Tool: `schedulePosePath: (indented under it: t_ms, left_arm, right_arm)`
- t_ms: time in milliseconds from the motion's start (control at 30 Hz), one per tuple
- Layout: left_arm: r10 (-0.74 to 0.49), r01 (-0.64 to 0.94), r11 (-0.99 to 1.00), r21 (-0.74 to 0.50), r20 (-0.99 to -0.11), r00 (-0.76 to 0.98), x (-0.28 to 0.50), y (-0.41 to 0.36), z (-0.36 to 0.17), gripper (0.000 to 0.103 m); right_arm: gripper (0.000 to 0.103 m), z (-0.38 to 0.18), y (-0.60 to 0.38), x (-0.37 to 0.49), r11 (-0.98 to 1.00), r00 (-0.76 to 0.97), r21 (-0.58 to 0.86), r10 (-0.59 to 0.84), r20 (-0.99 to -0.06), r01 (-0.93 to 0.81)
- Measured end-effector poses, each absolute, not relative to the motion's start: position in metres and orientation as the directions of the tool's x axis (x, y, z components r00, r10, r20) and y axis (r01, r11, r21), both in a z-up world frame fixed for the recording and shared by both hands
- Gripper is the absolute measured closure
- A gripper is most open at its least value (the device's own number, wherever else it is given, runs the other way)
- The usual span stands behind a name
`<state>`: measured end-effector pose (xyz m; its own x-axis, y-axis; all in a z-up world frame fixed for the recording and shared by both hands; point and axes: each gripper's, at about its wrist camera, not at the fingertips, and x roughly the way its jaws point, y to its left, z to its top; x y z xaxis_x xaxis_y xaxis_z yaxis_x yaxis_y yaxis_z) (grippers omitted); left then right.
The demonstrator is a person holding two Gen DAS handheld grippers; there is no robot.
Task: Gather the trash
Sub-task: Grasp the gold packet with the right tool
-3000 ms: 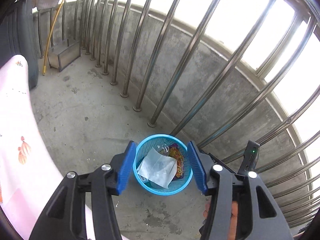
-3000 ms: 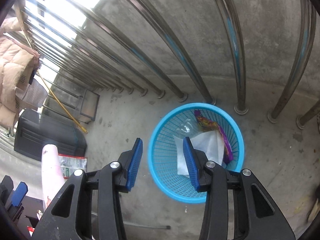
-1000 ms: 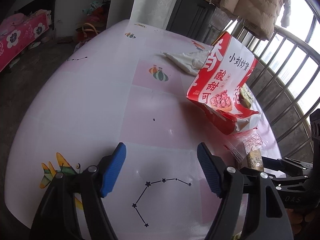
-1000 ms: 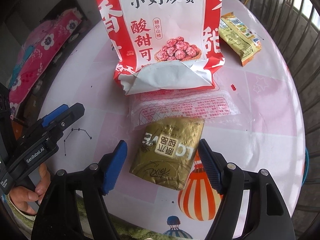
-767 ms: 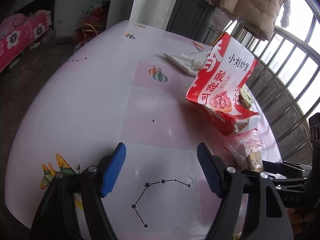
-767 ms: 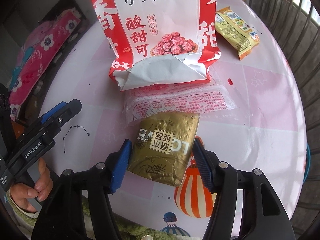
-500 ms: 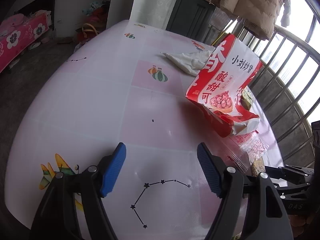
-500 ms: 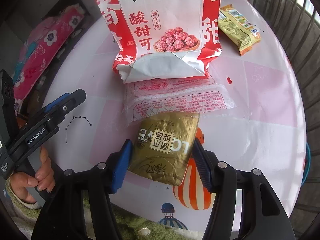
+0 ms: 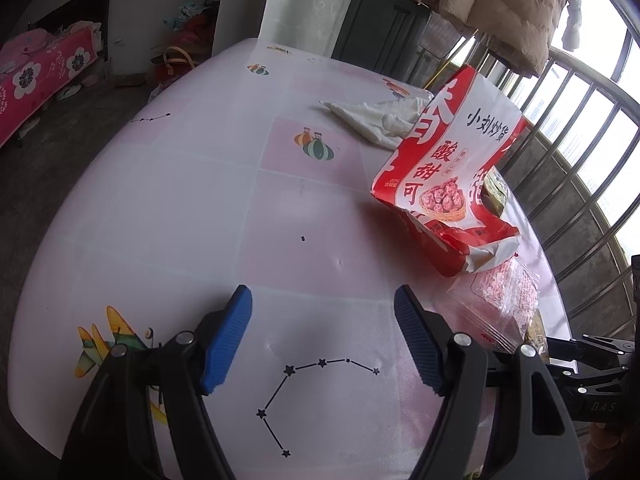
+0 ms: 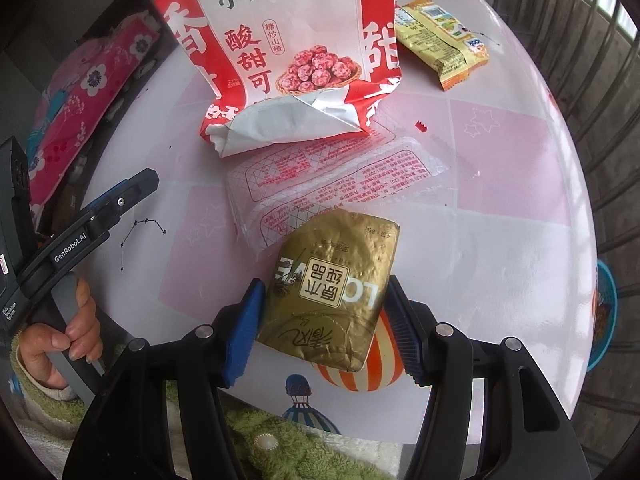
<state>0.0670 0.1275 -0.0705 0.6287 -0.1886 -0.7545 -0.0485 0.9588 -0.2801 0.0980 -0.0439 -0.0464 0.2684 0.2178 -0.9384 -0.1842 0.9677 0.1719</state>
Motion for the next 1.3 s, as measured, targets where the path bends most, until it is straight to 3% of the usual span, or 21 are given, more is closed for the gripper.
schedulePosePath:
  t_ms: [267, 533, 767, 933, 1100, 1300]
  left_arm:
    - [-0.196, -0.040, 0.957, -0.287, -0.740, 0.643, 0.066, 0.129, -0.069, 0.032]
    - [-0.257, 0.055, 0.949, -0.309, -0.663, 0.703, 0.051, 0.132, -0.060, 0.032]
    - [-0.423, 0.267, 0.902, -0.341, -0.567, 0.707, 0.046, 0.102, -0.043, 0.032]
    - [-0.494, 0.425, 0.867, -0.259, -0.559, 0.666, 0.047, 0.057, -0.036, 0.032]
    - [-0.486, 0.415, 0.868, -0.274, -0.640, 0.594, 0.066, 0.035, -0.052, 0.044]
    - [-0.479, 0.385, 0.874, -0.297, -0.664, 0.574, 0.084, 0.028, -0.058, 0.060]
  right_arm:
    - [0.047, -0.048, -0.061, 0.104, 0.976, 0.294, 0.177, 0.208, -0.933, -0.130]
    - [0.048, -0.049, -0.079, 0.081, 0.978, 0.340, 0.195, 0.207, -0.918, -0.067]
    - [0.048, -0.053, -0.109, 0.072, 0.966, 0.376, 0.258, 0.237, -0.896, 0.006]
    - [0.049, -0.051, -0.126, 0.069, 0.962, 0.394, 0.272, 0.244, -0.886, 0.016]
    - [0.049, -0.042, -0.144, 0.067, 0.957, 0.425, 0.289, 0.248, -0.871, 0.035]
    - [0.050, -0.034, -0.162, 0.078, 0.940, 0.494, 0.331, 0.251, -0.833, 0.081]
